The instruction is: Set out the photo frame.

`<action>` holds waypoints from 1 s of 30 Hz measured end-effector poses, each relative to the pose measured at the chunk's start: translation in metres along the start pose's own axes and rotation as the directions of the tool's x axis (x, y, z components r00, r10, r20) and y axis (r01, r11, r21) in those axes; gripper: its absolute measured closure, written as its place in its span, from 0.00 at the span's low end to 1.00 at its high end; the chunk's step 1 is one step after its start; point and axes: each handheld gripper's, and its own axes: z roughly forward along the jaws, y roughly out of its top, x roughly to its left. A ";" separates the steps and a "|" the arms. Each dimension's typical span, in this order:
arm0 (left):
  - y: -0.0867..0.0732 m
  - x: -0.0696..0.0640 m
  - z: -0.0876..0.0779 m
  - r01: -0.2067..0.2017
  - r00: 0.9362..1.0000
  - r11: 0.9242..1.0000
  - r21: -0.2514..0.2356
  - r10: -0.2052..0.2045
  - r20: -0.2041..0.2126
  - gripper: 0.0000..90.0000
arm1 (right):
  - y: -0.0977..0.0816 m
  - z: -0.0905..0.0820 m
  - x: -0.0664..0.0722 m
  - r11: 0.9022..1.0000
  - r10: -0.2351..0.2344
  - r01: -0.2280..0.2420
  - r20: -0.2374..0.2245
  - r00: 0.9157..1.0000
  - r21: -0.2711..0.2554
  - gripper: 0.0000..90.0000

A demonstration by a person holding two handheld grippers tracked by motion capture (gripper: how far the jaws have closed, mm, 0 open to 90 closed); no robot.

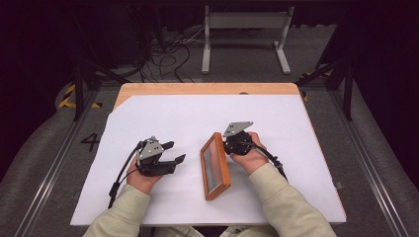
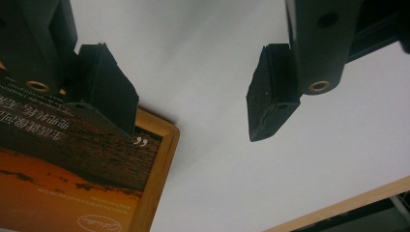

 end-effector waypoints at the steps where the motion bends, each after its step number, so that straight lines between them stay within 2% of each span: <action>1: 0.000 0.001 -0.001 0.003 1.000 1.000 -0.001 -0.003 0.000 0.40 | -0.001 -0.004 -0.001 1.000 0.018 -0.018 0.006 1.000 0.000 0.95; 4: 0.001 0.003 -0.003 0.015 1.000 1.000 -0.001 -0.015 0.003 0.40 | -0.005 -0.021 -0.004 0.997 0.072 -0.072 0.025 0.997 0.001 0.86; 5: 0.001 0.003 -0.003 0.015 1.000 1.000 -0.001 -0.015 0.003 0.39 | -0.005 -0.021 -0.004 0.997 0.072 -0.072 0.025 0.997 0.001 0.86; 9: 0.001 0.006 -0.005 0.062 0.998 0.998 -0.001 -0.062 0.023 0.38 | -0.009 -0.044 -0.006 0.992 0.123 -0.123 0.028 0.992 -0.019 0.75; 11: 0.002 0.006 -0.006 0.068 0.997 0.998 0.000 -0.068 0.021 0.38 | -0.009 -0.055 -0.005 0.990 0.139 -0.138 0.023 0.990 -0.030 0.71; 14: 0.001 0.007 -0.009 0.045 0.999 0.999 0.009 -0.046 0.007 0.38 | -0.008 -0.068 -0.001 0.988 0.150 -0.149 0.021 0.989 -0.031 0.66; 19: -0.001 0.012 -0.015 0.058 0.998 0.998 0.005 -0.058 -0.001 0.38 | -0.004 -0.080 0.006 0.985 0.170 -0.170 0.003 0.985 -0.034 0.59; 23: -0.003 0.016 -0.018 0.090 0.996 0.996 -0.011 -0.090 0.009 0.37 | 0.001 -0.088 0.012 0.980 0.196 -0.197 -0.027 0.980 -0.028 0.50; 26: -0.003 0.016 -0.018 0.085 0.996 0.996 -0.005 -0.085 0.012 0.37 | 0.005 -0.092 0.017 0.977 0.210 -0.211 -0.038 0.977 -0.031 0.42; 30: -0.003 0.016 -0.017 0.079 0.997 0.997 0.002 -0.079 0.010 0.37 | 0.012 -0.098 0.023 0.973 0.229 -0.231 -0.050 0.972 -0.030 0.38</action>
